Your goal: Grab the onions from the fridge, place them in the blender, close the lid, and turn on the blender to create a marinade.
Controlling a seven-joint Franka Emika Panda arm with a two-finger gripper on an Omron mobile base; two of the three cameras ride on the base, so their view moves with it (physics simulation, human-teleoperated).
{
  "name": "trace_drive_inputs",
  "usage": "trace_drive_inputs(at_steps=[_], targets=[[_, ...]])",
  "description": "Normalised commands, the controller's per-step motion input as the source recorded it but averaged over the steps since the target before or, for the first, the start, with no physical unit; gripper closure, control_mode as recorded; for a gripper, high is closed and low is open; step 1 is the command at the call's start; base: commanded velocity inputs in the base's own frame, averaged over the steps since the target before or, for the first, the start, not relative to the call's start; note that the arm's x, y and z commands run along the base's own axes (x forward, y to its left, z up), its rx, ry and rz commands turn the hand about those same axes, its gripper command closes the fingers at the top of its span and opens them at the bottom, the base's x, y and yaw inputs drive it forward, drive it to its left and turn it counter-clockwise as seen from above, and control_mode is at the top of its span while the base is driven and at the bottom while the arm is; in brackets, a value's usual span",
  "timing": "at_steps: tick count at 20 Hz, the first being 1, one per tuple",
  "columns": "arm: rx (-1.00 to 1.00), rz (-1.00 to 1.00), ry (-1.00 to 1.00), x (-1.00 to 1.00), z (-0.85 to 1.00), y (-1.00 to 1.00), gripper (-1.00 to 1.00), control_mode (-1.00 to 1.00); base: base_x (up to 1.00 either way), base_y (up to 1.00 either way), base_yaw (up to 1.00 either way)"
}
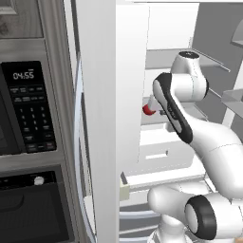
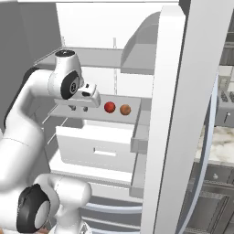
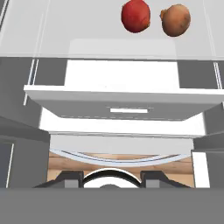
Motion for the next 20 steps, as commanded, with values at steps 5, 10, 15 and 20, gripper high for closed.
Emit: trace_drive_inputs(at_steps=[5,10,15,20], targets=[[0.00,0.00,-0.09,-0.23,-0.37,0.00,-1.00,-1.00,0.00,0.00,0.00],[0.01,0.00,-0.24,-0.11,-0.35,-0.07,-1.00,-1.00,0.00,0.00,0.00],[0.04,0.00,-0.29,0.00,-0.19,-0.15,-1.00,-1.00,0.00,0.00,0.00],[0.08,0.00,-0.33,0.07,-0.01,-0.05,-1.00,-1.00,0.00,0.00,0.00]])
